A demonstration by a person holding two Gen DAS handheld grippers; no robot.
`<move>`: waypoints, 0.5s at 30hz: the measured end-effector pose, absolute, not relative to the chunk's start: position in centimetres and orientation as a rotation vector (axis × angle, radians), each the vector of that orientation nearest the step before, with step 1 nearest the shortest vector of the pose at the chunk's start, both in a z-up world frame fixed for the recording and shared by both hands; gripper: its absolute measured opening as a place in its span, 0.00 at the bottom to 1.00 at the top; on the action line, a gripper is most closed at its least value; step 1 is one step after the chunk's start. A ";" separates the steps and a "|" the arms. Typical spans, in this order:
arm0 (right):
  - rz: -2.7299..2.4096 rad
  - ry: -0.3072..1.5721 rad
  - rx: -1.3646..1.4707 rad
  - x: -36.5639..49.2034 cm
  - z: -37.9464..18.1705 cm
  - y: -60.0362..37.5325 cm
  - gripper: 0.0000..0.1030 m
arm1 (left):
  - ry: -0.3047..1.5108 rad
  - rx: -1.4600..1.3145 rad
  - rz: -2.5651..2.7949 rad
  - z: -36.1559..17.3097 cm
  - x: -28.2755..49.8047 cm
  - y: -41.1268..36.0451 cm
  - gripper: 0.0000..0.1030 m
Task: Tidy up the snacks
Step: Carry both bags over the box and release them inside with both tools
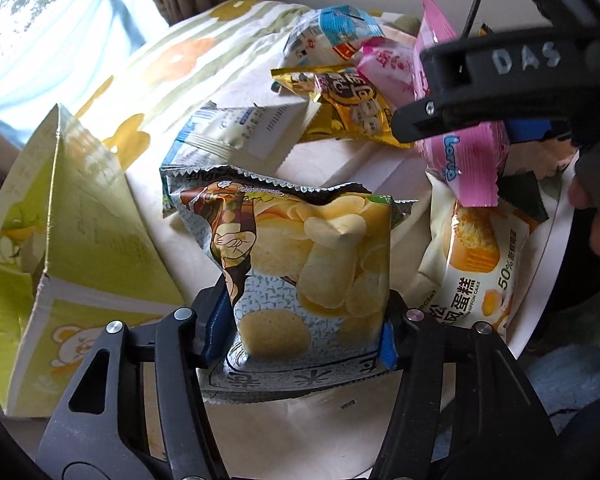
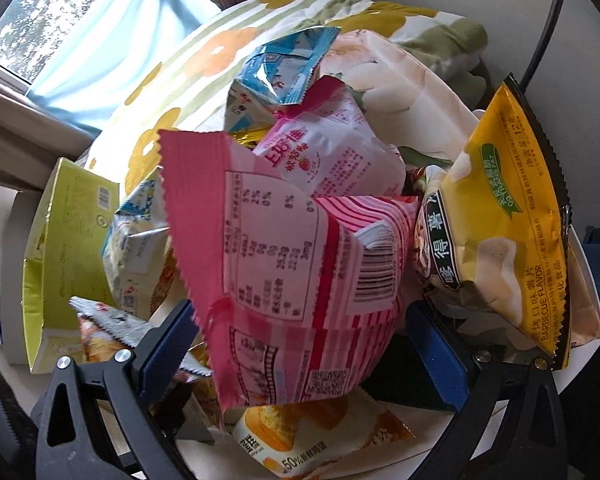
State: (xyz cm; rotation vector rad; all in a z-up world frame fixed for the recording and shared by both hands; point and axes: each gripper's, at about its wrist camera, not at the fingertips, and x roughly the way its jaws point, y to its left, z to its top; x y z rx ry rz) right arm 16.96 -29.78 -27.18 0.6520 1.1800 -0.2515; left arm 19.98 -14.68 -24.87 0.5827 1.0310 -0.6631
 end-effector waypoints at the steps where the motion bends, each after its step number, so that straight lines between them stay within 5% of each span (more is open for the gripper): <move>1: -0.261 1.179 0.651 17.0 -27.2 -29.8 0.98 | 1.031 0.579 -0.667 -24.7 20.2 -14.6 0.52; 3: -0.278 1.176 0.653 17.3 -27.3 -29.7 0.93 | 1.031 0.572 -0.670 -24.4 20.6 -14.3 0.52; 6: -0.304 1.191 0.646 17.5 -27.7 -29.6 0.71 | 1.030 0.558 -0.674 -24.2 21.2 -13.9 0.52; 15: -0.279 1.159 0.655 16.5 -27.0 -29.3 0.68 | 1.030 0.506 -0.615 -23.2 20.2 -13.0 0.52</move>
